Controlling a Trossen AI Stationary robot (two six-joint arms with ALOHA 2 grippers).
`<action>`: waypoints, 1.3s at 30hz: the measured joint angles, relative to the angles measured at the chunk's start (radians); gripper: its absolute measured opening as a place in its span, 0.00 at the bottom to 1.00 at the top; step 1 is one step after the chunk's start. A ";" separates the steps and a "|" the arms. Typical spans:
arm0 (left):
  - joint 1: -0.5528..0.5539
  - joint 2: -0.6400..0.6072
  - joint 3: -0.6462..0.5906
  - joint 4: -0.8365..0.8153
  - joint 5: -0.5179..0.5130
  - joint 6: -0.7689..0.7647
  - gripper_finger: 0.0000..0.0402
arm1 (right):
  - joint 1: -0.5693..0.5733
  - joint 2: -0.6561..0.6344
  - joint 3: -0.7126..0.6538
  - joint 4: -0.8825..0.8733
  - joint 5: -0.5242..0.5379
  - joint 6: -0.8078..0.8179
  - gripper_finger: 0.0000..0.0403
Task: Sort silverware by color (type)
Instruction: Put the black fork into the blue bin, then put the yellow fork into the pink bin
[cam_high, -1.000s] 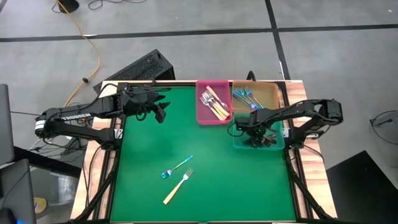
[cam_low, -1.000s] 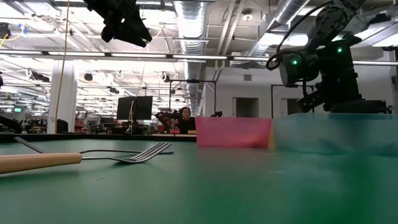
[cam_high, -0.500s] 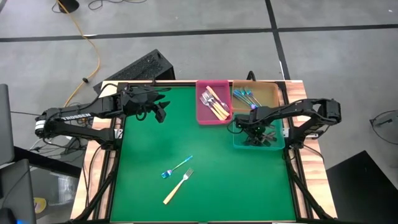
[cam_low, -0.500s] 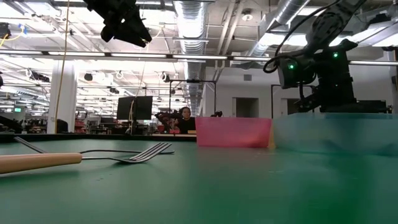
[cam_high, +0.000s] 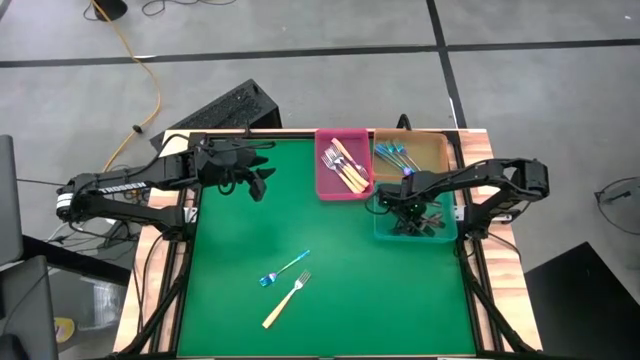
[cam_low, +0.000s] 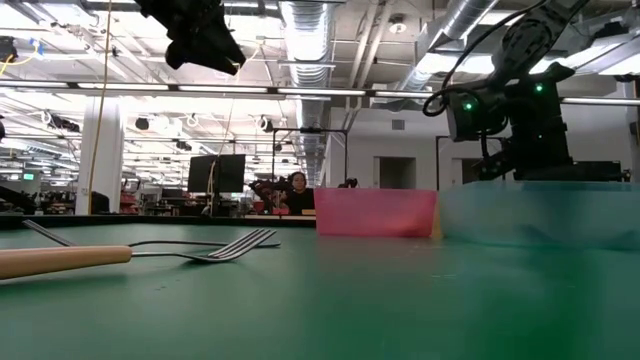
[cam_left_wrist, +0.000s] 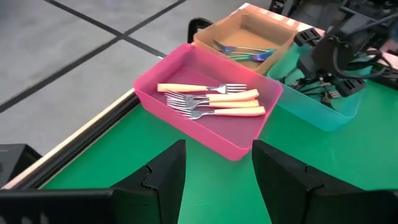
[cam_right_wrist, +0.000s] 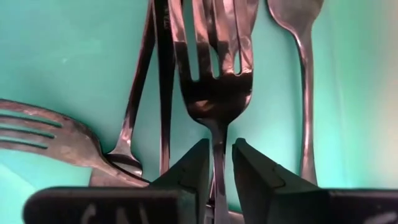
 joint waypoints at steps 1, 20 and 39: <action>0.000 0.000 0.000 0.000 0.009 -0.001 0.42 | 0.000 -0.001 0.000 0.002 -0.010 -0.001 0.25; 0.000 0.000 0.000 -0.001 0.058 -0.013 0.42 | 0.000 -0.019 0.079 -0.021 -0.052 -0.030 0.49; -0.068 0.000 0.000 0.004 0.467 -0.196 0.42 | 0.097 -0.215 0.408 0.048 -0.045 -0.088 0.49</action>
